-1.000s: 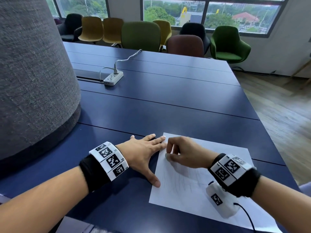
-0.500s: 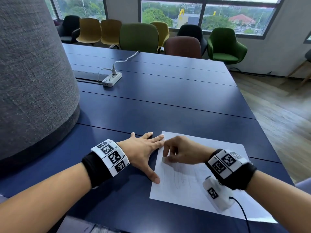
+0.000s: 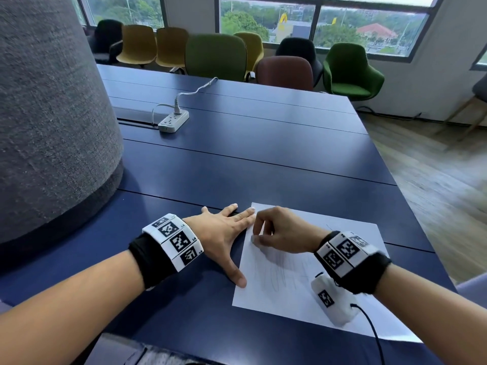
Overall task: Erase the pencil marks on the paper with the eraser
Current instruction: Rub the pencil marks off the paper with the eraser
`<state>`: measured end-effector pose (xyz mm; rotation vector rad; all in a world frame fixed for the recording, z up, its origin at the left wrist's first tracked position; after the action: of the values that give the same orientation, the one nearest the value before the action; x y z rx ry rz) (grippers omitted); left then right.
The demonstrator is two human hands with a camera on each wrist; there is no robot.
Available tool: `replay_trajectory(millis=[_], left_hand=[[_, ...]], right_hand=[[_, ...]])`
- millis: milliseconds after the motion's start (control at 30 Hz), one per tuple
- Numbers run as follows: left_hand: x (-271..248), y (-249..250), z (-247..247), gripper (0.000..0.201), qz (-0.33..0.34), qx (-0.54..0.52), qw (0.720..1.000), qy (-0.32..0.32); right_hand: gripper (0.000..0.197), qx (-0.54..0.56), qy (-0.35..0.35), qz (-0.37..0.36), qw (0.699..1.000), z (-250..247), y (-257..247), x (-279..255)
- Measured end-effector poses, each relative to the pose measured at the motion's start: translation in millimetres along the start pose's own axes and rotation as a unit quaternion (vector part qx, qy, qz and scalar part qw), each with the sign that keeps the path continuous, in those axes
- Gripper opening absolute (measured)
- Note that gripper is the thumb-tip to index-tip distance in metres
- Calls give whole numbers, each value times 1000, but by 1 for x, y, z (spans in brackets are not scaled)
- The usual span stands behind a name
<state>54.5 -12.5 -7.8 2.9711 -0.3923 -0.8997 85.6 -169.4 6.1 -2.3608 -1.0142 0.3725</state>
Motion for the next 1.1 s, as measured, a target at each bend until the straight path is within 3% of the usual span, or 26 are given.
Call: replay_trajectory(millis=[167,333,533,667,833,967,1100], left_hand=[[-1,2,-2,142,-11,14,1000,-13],[-3,4,-3,142,-14,7,1000,-10],[-3,4,-2,141,-15,14,1000,-12],[-3,3,-1,142,-14,11,1000,-12],[-2,3,-1,142,-15,15,1000,-13],[-2,3,-1,142,-13,14,1000,-14],[-2,2,-1,142,-13,13,1000,-13]], right_hand=[[5,25,-112,-34,993,15,-14,-18],[11,-6,-34,-2,999,4,-5,-12],[11,14,-124,-39,991,17,-14,-26],[10,-3,-39,-12,999,6,-4,-21],[10,23,-133,-52,989,18,-15,-31],[8,0,-39,-15,999,6,-3,-20],[9,41,-141,-48,988,19,-14,-32]])
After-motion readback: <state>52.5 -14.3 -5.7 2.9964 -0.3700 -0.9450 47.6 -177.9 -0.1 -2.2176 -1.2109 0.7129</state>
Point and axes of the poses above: each hand's wrist, its own x-axis towards the middle knuckle, its own z-axis out of the palm, y = z × x, the point moved 3 cm from there along x, towards the middle knuckle, and after that the axes turned 7 degrees about -z, right-handed, at the moved point
